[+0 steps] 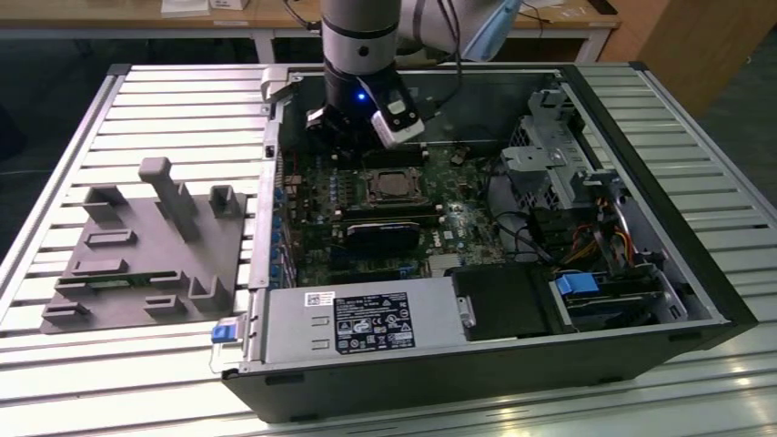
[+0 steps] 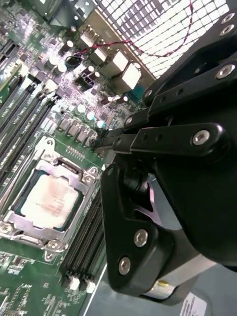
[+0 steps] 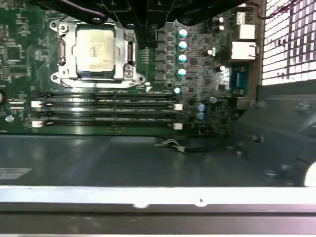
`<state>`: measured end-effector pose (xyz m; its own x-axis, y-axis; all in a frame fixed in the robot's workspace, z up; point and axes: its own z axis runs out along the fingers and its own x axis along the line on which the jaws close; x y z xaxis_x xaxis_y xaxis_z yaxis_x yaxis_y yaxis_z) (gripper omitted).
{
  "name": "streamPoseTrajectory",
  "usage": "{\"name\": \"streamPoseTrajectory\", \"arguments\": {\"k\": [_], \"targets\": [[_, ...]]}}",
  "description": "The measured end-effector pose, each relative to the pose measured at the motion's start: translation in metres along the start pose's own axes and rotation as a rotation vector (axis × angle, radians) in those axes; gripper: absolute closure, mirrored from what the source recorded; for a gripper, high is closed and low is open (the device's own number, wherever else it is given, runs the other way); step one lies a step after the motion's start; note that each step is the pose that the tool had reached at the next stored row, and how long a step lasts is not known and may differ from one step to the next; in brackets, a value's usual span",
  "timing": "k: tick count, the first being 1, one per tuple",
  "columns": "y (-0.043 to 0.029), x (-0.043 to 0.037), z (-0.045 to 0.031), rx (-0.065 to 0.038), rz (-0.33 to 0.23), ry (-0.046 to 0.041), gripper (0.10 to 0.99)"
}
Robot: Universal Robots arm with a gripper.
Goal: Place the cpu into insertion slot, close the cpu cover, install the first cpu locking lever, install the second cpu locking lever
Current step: 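Install the first cpu locking lever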
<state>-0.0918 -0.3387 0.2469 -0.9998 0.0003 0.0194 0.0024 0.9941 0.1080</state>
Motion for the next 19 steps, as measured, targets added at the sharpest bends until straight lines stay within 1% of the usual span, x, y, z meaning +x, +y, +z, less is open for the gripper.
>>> {"name": "streamPoseTrajectory", "arguments": {"k": [2, 7, 8, 9, 10, 11, 13, 14, 15, 18, 19], "targets": [[0.0001, 0.0006, -0.0009, -0.003, 0.0, -0.0005, 0.98], [0.0008, 0.0008, -0.0074, -0.004, 0.0, -0.0016, 0.98], [0.0009, 0.0009, -0.0081, -0.007, 0.0, -0.002, 0.98], [0.0009, 0.001, -0.0082, -0.013, 0.0, -0.0026, 0.98], [0.0009, 0.0013, -0.0082, -0.023, -0.001, -0.0031, 0.98], [0.0009, 0.0016, -0.0083, -0.037, -0.001, -0.0033, 0.98], [0.0009, 0.0028, -0.0083, -0.069, -0.002, -0.0043, 0.98], [0.0009, 0.0038, -0.0082, -0.082, -0.002, -0.0047, 0.98], [0.0009, 0.0049, -0.0082, -0.093, -0.002, -0.005, 0.98], [0.0009, 0.0079, -0.008, -0.119, -0.003, -0.0062, 0.98], [0.0008, 0.0087, -0.008, -0.131, -0.003, -0.0063, 0.98]]}}
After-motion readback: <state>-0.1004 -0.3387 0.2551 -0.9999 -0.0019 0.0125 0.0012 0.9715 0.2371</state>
